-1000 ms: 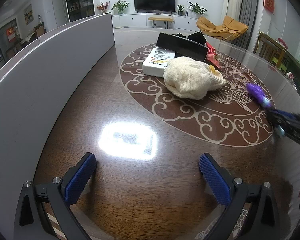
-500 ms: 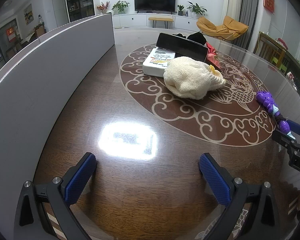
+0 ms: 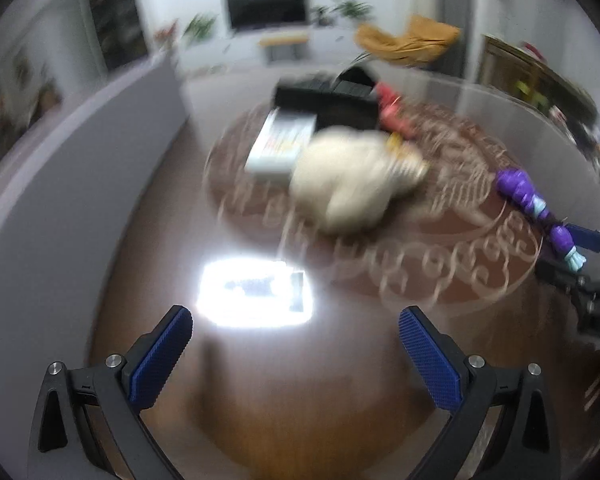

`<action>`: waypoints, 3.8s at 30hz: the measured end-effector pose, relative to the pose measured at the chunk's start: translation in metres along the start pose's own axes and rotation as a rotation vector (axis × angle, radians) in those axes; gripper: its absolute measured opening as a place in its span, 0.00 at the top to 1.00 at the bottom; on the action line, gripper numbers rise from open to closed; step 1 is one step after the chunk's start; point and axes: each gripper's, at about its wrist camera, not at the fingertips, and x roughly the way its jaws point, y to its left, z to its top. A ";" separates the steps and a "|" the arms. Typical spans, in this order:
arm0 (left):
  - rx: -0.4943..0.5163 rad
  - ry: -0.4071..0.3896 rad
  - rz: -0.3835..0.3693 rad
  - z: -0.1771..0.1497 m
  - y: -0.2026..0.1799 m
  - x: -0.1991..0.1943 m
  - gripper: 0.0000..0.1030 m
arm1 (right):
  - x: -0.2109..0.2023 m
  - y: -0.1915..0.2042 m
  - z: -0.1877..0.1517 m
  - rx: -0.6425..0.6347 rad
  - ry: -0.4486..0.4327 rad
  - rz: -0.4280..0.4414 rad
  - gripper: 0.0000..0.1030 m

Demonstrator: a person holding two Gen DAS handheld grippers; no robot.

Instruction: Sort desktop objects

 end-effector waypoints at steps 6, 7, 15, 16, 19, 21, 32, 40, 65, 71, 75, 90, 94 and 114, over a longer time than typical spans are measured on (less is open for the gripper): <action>0.220 -0.092 0.002 0.064 -0.037 0.023 0.00 | -0.001 0.000 0.000 0.000 0.000 -0.001 0.16; 0.240 -0.077 -0.007 0.069 -0.041 0.030 0.00 | -0.001 0.000 0.000 0.000 -0.001 -0.001 0.16; 0.111 -0.034 -0.104 0.049 -0.029 0.027 0.56 | -0.002 -0.005 0.000 0.025 -0.009 0.026 0.16; 0.084 -0.031 -0.110 0.044 -0.024 0.022 0.57 | -0.002 -0.007 0.000 0.032 -0.010 0.044 0.16; 0.007 -0.019 -0.126 0.022 -0.007 0.002 0.57 | -0.004 -0.020 0.005 0.067 -0.014 0.202 0.16; -0.032 -0.016 -0.132 0.008 0.001 -0.009 0.57 | 0.000 -0.022 0.014 0.051 0.035 0.223 0.17; -0.189 -0.079 -0.170 -0.020 0.034 -0.054 0.57 | -0.003 -0.017 0.035 -0.055 0.170 0.118 0.79; -0.336 -0.221 -0.177 -0.011 0.104 -0.130 0.57 | -0.057 0.014 0.075 0.037 0.056 0.348 0.79; -0.630 0.009 0.214 -0.098 0.308 -0.125 0.32 | -0.019 0.396 0.159 -0.250 0.083 0.744 0.38; -0.551 -0.140 0.133 -0.063 0.234 -0.161 0.32 | -0.056 0.290 0.138 -0.211 -0.153 0.577 0.04; -0.397 -0.218 -0.008 -0.032 0.166 -0.175 0.24 | -0.042 0.191 0.099 -0.182 -0.165 0.336 0.04; -0.013 -0.012 -0.171 0.000 -0.040 -0.035 0.03 | -0.004 -0.030 -0.005 0.084 0.014 -0.107 0.04; -0.006 0.005 -0.141 -0.008 -0.043 -0.021 0.03 | -0.006 -0.019 -0.004 0.022 0.001 -0.121 0.04; -0.047 0.035 -0.100 -0.019 -0.028 -0.001 0.00 | -0.001 -0.021 -0.008 0.061 0.021 -0.080 0.00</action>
